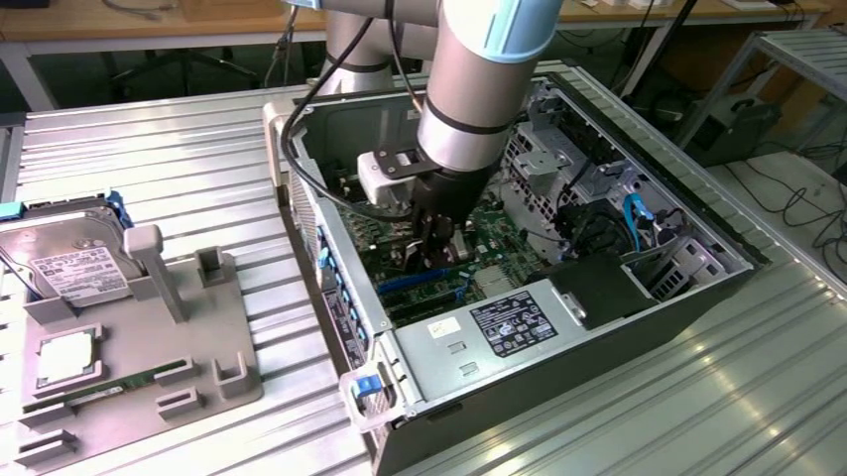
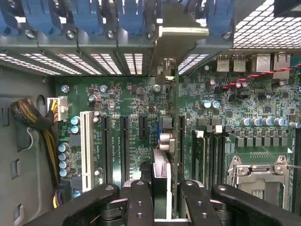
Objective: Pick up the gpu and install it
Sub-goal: 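Insert the gpu into the slot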
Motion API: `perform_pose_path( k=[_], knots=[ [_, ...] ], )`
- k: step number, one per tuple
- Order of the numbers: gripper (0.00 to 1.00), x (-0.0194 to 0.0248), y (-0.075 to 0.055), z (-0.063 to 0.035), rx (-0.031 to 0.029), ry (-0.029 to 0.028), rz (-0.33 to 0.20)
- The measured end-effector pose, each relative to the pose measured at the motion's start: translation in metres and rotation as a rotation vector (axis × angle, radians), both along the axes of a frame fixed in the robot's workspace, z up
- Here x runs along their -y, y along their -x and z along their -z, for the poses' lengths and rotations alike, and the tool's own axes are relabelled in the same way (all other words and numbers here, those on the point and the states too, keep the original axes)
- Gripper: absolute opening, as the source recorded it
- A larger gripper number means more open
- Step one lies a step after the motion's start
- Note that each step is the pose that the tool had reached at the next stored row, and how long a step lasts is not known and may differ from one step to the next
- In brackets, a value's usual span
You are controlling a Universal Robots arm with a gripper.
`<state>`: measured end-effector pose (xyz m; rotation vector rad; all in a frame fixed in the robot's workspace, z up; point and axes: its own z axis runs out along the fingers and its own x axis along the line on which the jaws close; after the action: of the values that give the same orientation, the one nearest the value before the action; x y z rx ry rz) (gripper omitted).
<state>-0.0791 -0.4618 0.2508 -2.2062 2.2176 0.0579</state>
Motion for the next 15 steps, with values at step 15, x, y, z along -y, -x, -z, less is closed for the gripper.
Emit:
perform_pose_path(
  k=[15],
  knots=[
    [0.28, -0.0003, 0.0001, 0.0029, 0.0001, -0.0005, 0.001]
  ],
)
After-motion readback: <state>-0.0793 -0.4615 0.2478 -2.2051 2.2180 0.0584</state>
